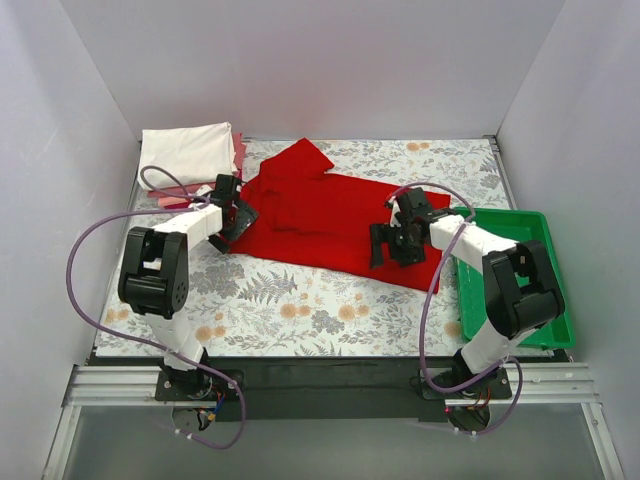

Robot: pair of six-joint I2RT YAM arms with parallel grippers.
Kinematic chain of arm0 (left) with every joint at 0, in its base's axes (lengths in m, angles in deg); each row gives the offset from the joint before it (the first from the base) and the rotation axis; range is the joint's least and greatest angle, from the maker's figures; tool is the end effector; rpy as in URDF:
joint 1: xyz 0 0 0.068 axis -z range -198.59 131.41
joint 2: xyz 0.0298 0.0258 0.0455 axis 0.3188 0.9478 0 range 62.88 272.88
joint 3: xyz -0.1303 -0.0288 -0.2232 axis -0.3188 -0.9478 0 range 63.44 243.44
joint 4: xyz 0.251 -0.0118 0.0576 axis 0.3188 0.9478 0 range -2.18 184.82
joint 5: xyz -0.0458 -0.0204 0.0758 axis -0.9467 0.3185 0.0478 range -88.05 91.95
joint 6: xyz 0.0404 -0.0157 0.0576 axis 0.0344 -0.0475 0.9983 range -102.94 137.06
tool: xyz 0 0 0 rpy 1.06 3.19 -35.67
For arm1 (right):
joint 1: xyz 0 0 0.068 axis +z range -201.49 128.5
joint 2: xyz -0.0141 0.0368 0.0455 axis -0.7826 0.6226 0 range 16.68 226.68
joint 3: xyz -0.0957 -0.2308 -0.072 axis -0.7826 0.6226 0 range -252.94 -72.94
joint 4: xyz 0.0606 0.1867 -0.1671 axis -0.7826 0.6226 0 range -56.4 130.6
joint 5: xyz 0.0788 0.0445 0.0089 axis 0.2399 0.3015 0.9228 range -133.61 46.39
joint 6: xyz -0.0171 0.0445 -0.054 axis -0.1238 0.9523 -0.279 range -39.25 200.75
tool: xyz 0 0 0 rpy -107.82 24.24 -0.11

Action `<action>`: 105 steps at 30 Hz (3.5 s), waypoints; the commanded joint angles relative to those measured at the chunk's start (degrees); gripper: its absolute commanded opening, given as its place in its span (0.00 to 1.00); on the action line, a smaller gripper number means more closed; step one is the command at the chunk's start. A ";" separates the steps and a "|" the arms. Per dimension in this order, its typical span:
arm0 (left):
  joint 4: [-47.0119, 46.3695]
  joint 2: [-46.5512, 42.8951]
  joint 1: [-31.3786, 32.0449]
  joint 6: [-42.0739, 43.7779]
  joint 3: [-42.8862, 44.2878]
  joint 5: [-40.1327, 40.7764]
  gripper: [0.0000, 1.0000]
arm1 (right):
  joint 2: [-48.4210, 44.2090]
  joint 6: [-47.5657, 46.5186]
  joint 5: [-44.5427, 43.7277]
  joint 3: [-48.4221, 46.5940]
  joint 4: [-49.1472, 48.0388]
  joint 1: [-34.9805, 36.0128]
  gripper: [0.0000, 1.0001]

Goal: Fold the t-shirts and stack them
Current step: Fold the tshirt

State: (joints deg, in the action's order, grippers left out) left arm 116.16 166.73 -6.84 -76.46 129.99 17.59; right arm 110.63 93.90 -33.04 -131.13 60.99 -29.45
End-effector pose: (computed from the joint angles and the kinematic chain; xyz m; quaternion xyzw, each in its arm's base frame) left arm 0.3580 -0.0580 0.1389 -0.6556 0.7133 -0.0854 0.2325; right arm 0.2998 0.1332 0.1533 -0.0965 0.9640 0.1553 0.1932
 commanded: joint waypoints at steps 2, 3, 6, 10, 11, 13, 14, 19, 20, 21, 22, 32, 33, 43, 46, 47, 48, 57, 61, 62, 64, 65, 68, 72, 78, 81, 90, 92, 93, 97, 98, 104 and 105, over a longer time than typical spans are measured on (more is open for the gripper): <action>-0.74 -1.19 -0.76 -1.67 -4.66 -3.42 0.91 | -0.61 1.26 -3.44 2.73 -2.43 0.19 0.98; -0.65 -1.55 -0.76 -2.19 -5.54 -3.60 0.90 | -1.05 1.44 -3.80 3.61 -2.78 0.11 0.98; 0.22 -4.53 -0.85 -3.69 -10.19 -2.55 0.90 | -1.75 1.88 -5.20 7.56 -3.67 0.11 0.98; 3.12 -11.11 -0.76 -8.07 -16.43 1.04 0.91 | -3.42 2.15 -4.77 13.44 -5.42 0.11 0.98; 3.91 -12.43 -0.76 -9.30 -17.40 2.02 0.90 | -3.95 2.23 -5.12 13.46 -5.42 0.11 0.98; 6.81 -17.09 -0.76 -11.07 -19.51 3.87 0.91 | -6.23 2.41 -5.29 16.43 -5.51 0.11 0.98; 7.43 -18.41 -0.76 -13.16 -20.74 4.31 0.91 | -7.28 2.58 -5.47 17.49 -5.43 0.11 0.98; 14.28 -30.16 -0.76 -17.75 -29.62 6.50 0.91 | -16.24 3.11 -4.77 24.61 -4.55 0.11 0.98; 15.33 -31.94 -0.76 -18.10 -31.20 6.94 0.90 | -17.47 3.37 -4.42 25.49 -4.29 0.11 0.98; 18.22 -33.61 -0.76 -19.85 -33.47 7.21 0.91 | -19.75 3.46 -3.20 26.19 -4.11 0.11 0.98; 19.46 -37.20 -0.76 -20.47 -34.80 7.21 0.91 | -20.82 3.55 -2.49 27.59 -3.58 0.19 0.98; 26.49 -54.36 -0.32 -23.03 -33.42 3.96 0.91 | -31.01 2.32 -0.47 25.78 1.16 0.28 0.98; 27.12 -55.24 -0.24 -22.77 -32.19 4.48 0.91 | -31.37 1.89 -0.20 25.07 1.25 0.28 0.98; 13.25 -49.30 1.51 -6.43 -25.67 -11.38 0.93 | -34.36 2.67 2.18 22.51 0.82 0.98 0.98; 8.68 -46.12 7.72 -5.72 -26.29 -12.83 0.93 | -34.98 2.94 2.09 23.56 0.82 0.98 0.98; 7.62 -44.46 10.03 -6.15 -26.12 -10.91 0.94 | -35.15 3.37 1.65 23.83 0.82 1.07 0.98; 7.17 -43.66 12.22 -7.11 -25.85 -10.28 0.93 | -35.24 3.38 1.56 24.00 0.73 1.07 0.98; 8.75 -35.04 20.07 -10.99 -26.29 -4.05 0.81 | -34.10 4.52 0.33 25.23 0.29 1.07 0.98; 8.49 -31.97 20.24 -10.37 -25.85 -4.21 0.67 | -33.75 4.52 0.07 25.85 0.37 1.07 0.98; 7.79 -31.61 20.33 -10.20 -25.94 -4.30 0.63 | -33.66 4.69 0.07 26.02 0.38 0.99 0.98; 7.26 -30.47 20.51 -10.20 -26.20 -4.21 0.56 | -33.57 4.78 -0.19 26.20 0.29 1.07 0.98; 7.26 -30.20 20.51 -10.54 -26.20 -3.86 0.54 | -33.57 4.78 -0.20 26.20 0.20 0.99 0.98; 7.08 -29.24 20.51 -11.07 -26.38 -3.07 0.48 | -33.48 4.87 -0.55 26.11 0.29 1.07 0.98; 6.29 -28.36 20.59 -11.43 -25.85 -3.16 0.36 | -33.57 4.78 -0.46 26.03 0.29 0.99 0.98; 4.71 -25.99 20.51 -11.25 -24.71 -2.63 0.12 | -33.75 4.69 -1.07 26.29 0.37 0.99 0.98; 4.80 -23.62 20.60 -10.81 -23.66 -3.07 0.00 | -33.75 4.61 -0.99 26.38 0.38 0.98 0.98; 4.62 -24.40 22.35 -8.44 -21.46 -2.81 0.00 | -34.27 4.69 -0.72 26.64 0.29 1.07 0.98; 4.53 -24.31 22.53 -7.65 -20.50 -2.37 0.00 | -34.36 4.69 -0.72 26.73 0.29 0.99 0.98; 4.62 -24.05 22.53 -6.52 -20.05 -2.45 0.00 | -34.45 4.69 -0.72 26.73 0.29 0.98 0.98; 6.11 -21.24 22.62 -3.52 -16.72 -2.37 0.00 | -34.89 4.69 -0.90 26.82 0.46 0.99 0.98; 6.46 -20.10 22.62 -3.08 -16.10 -2.02 0.00 | -34.98 4.69 -0.90 26.82 0.46 0.98 0.98; 8.49 -16.85 22.79 0.43 -11.70 -0.26 0.00 | -35.33 4.52 -1.25 27.26 0.46 0.99 0.98; 8.40 -15.71 22.88 0.87 -11.35 -0.87 0.00 | -35.33 4.43 -1.34 27.17 0.46 1.07 0.98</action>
State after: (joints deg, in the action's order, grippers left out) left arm 123.13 149.86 15.56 -78.64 116.26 15.08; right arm 76.23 98.53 -33.63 -104.27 61.76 -28.60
